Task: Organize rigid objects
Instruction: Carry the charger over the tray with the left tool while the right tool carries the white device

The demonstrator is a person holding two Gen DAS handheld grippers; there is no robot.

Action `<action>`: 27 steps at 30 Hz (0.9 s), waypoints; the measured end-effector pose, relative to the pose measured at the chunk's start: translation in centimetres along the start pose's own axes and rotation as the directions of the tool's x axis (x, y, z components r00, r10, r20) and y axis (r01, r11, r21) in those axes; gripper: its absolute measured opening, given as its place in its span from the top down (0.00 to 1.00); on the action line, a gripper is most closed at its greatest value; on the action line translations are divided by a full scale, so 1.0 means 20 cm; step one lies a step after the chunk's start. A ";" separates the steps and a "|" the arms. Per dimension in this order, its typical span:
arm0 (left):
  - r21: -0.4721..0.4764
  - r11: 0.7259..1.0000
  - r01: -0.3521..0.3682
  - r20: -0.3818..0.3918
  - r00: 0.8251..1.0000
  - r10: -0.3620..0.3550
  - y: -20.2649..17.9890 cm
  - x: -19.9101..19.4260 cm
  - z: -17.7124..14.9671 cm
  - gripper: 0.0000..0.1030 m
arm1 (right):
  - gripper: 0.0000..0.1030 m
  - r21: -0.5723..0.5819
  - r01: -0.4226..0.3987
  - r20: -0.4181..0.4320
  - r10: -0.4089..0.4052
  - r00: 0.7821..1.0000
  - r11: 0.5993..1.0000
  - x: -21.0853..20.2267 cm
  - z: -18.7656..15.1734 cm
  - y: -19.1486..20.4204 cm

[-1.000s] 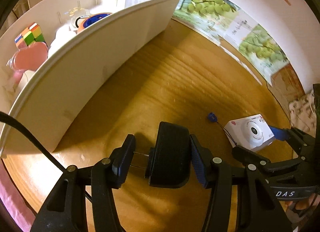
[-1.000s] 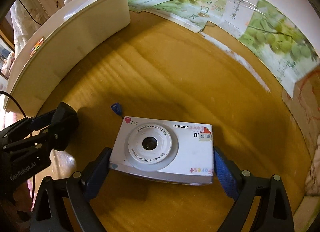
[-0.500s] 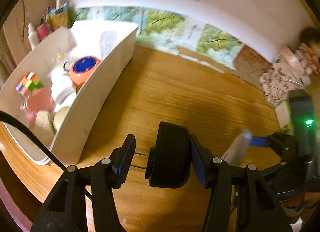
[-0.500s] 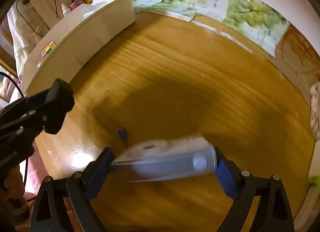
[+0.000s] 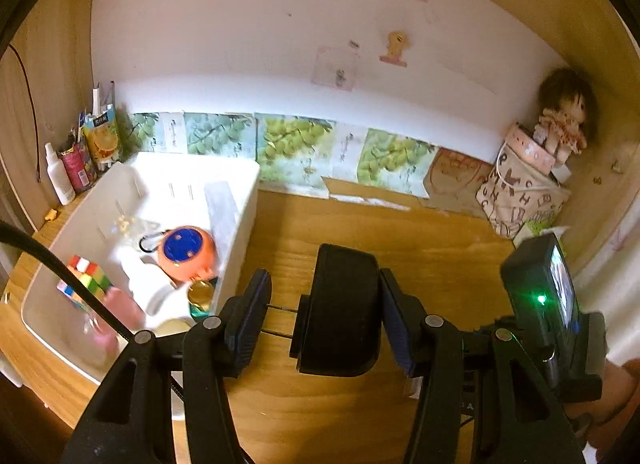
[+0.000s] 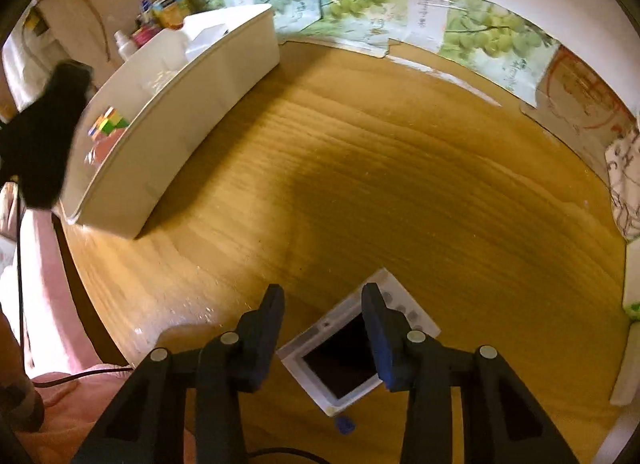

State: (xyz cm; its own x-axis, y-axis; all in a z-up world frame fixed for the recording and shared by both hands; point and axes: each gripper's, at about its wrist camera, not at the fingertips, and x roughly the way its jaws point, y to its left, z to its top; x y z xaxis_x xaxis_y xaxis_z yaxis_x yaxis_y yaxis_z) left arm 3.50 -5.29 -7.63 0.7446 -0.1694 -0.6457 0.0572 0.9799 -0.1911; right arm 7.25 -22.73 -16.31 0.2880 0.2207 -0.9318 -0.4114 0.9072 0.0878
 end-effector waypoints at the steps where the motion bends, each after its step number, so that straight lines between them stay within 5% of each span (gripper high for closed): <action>1: -0.008 1.000 0.005 0.003 1.000 -0.005 0.04 -0.01 0.02 0.44 | 0.60 0.039 0.005 -0.004 -0.005 1.000 0.999 0.00 0.00 -0.01; 8: -0.035 0.999 0.015 0.029 0.999 -0.014 0.18 -0.04 0.09 0.44 | 0.58 0.301 0.002 -0.040 0.011 0.999 0.954 0.00 -0.04 -0.13; 11: -0.027 0.999 0.026 0.033 0.999 -0.025 0.23 -0.04 0.12 0.44 | 0.44 0.399 0.006 -0.056 0.018 0.998 0.917 0.00 -0.07 -0.18; 16: -0.006 0.999 0.049 0.045 0.998 -0.049 0.29 -0.05 0.16 0.44 | 0.37 0.545 0.028 -0.078 0.018 0.997 0.838 0.02 -0.13 -0.26; 27: 0.089 0.992 0.094 0.051 0.994 -0.099 0.42 -0.07 0.23 0.44 | 0.34 0.713 0.081 -0.129 0.017 0.992 0.696 0.12 -0.15 -0.28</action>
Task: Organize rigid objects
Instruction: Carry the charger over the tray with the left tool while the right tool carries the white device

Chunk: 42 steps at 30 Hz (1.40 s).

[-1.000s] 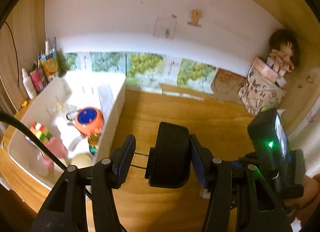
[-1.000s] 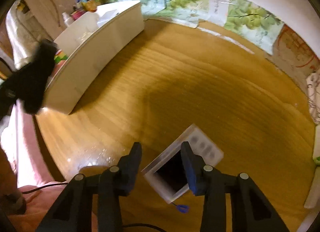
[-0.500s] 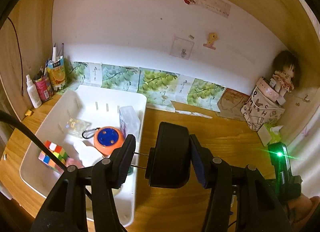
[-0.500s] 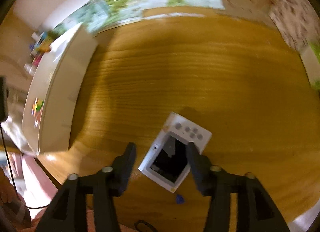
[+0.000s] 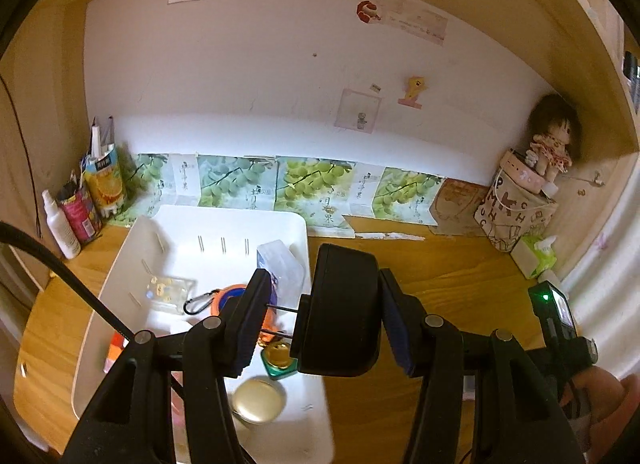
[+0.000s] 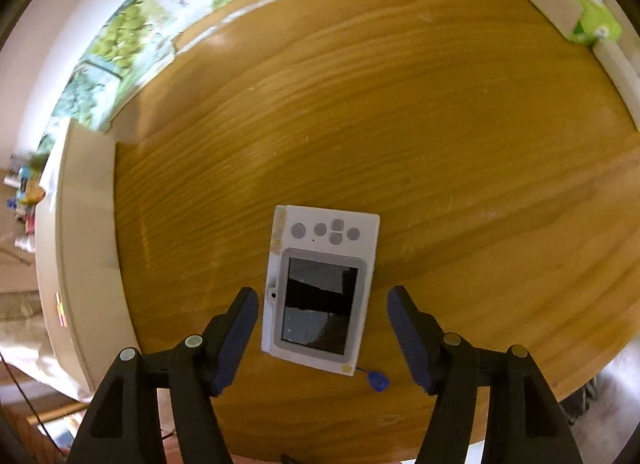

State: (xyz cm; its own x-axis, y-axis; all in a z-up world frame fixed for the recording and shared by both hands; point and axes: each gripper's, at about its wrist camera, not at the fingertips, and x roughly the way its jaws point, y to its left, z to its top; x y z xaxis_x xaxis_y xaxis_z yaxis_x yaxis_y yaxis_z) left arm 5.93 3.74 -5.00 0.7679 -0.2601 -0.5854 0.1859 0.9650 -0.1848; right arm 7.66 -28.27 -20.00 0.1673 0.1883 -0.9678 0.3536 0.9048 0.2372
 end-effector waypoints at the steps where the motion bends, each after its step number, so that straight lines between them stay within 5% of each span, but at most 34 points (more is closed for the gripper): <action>1: 0.007 1.000 0.005 0.000 1.000 -0.005 0.01 0.00 0.00 0.44 | 0.34 0.014 0.009 -0.004 -0.009 1.000 1.000 0.01 0.00 0.01; 13: 0.011 0.999 0.035 -0.047 0.998 -0.034 0.25 0.00 0.04 0.44 | 0.34 0.079 0.163 0.011 -0.164 0.986 0.983 0.11 -0.04 0.13; 16: 0.005 1.000 0.030 -0.056 0.998 -0.030 0.32 -0.01 0.04 0.44 | 0.44 0.075 0.215 0.038 -0.219 0.975 0.974 0.11 -0.04 0.16; 31: 0.034 0.999 -0.013 -0.191 0.981 0.019 0.53 0.08 0.03 0.44 | 0.45 0.055 0.152 0.109 -0.157 0.982 0.987 0.08 0.01 0.33; 42: 0.052 0.997 -0.059 -0.334 0.940 0.073 0.61 0.20 -0.03 0.44 | 0.45 -0.100 0.103 0.182 -0.083 0.980 0.990 -0.01 0.01 0.68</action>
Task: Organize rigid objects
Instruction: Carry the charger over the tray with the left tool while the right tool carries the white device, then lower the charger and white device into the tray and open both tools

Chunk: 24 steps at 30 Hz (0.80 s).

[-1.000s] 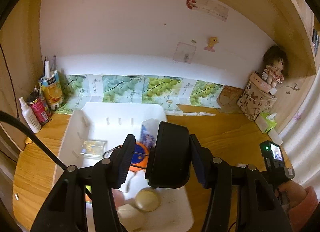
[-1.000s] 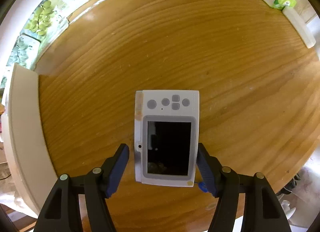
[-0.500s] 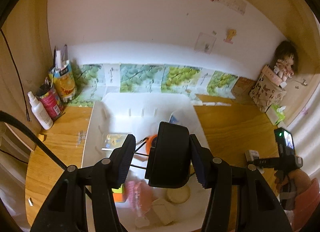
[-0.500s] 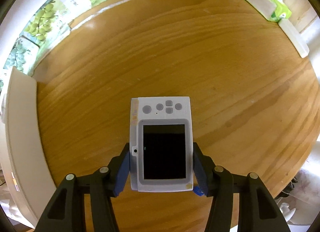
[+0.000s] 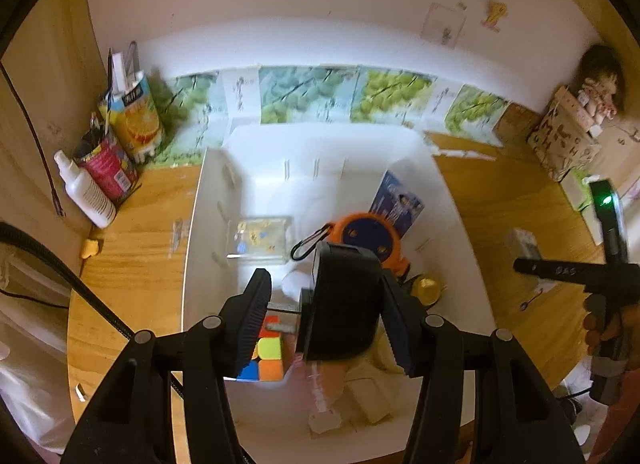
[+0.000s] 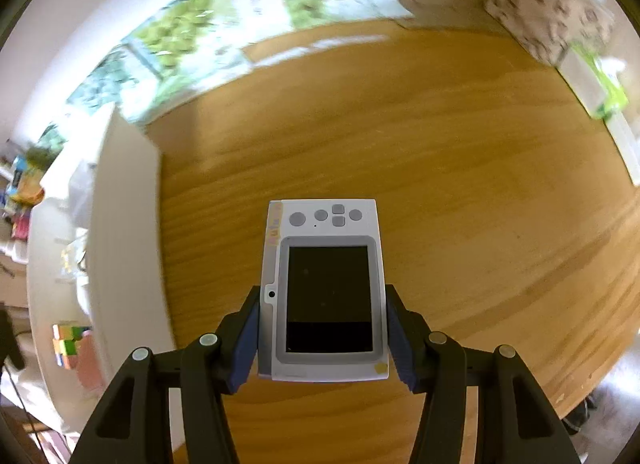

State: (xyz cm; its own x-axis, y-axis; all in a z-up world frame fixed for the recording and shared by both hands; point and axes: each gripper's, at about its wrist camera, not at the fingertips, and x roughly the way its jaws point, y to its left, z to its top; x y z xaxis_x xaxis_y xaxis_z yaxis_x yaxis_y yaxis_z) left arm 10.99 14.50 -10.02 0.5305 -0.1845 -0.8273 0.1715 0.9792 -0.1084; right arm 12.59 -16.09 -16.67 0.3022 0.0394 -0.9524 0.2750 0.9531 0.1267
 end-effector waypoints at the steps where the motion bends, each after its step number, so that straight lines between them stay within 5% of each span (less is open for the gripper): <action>1: -0.002 1.000 -0.002 -0.011 1.000 0.002 0.01 0.01 0.00 0.44 | 0.45 -0.014 -0.003 0.010 0.004 1.000 1.000 -0.02 0.00 0.05; 12: -0.009 1.000 -0.026 -0.095 0.995 0.025 0.05 0.09 -0.01 0.43 | 0.45 -0.192 -0.022 0.120 0.046 0.992 0.981 -0.22 -0.03 0.35; 24: -0.020 1.000 -0.017 -0.041 0.999 0.017 0.04 0.01 -0.04 0.33 | 0.45 -0.393 -0.127 0.097 0.178 0.979 0.911 -0.29 -0.13 0.69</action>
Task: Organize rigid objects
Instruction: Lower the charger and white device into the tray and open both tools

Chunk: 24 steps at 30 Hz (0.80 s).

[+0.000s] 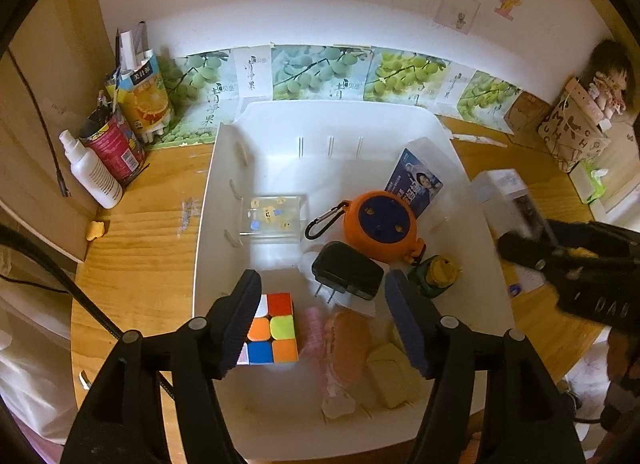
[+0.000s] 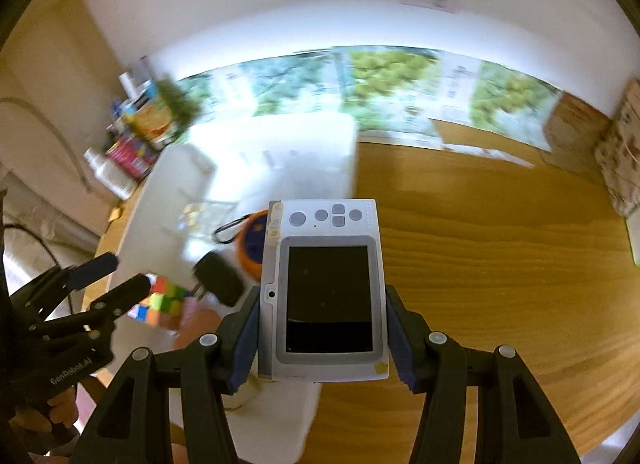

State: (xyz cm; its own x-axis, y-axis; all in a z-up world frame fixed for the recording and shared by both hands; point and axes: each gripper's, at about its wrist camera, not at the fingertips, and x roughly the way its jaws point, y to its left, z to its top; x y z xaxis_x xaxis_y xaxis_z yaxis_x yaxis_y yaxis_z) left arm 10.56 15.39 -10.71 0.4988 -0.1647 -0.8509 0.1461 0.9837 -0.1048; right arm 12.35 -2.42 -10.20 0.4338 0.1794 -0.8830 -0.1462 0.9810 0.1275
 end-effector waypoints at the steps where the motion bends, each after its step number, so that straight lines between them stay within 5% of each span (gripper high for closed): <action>1: -0.007 1.000 0.000 0.005 1.000 0.000 0.00 -0.01 -0.01 0.32 | 0.45 -0.022 -0.014 -0.008 0.014 1.000 1.000 0.01 -0.01 0.04; 13: -0.153 0.988 0.005 0.078 0.997 0.007 0.04 -0.19 -0.16 0.24 | 0.43 -0.157 -0.157 -0.036 0.154 0.987 0.975 0.02 -0.07 0.22; 24: -0.263 0.964 0.035 0.018 0.999 -0.031 -0.05 -0.19 -0.27 0.24 | 0.36 -0.160 -0.186 -0.026 0.185 0.982 0.969 -0.08 -0.18 0.13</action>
State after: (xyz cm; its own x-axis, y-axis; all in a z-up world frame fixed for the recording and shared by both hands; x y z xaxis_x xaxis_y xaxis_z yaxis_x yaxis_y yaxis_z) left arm 3.88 15.42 -10.24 0.5090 -0.1964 -0.8381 -0.0664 0.9618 -0.2657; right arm 8.19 -0.47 -10.10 0.3765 0.3556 -0.8555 -0.3644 0.9058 0.2162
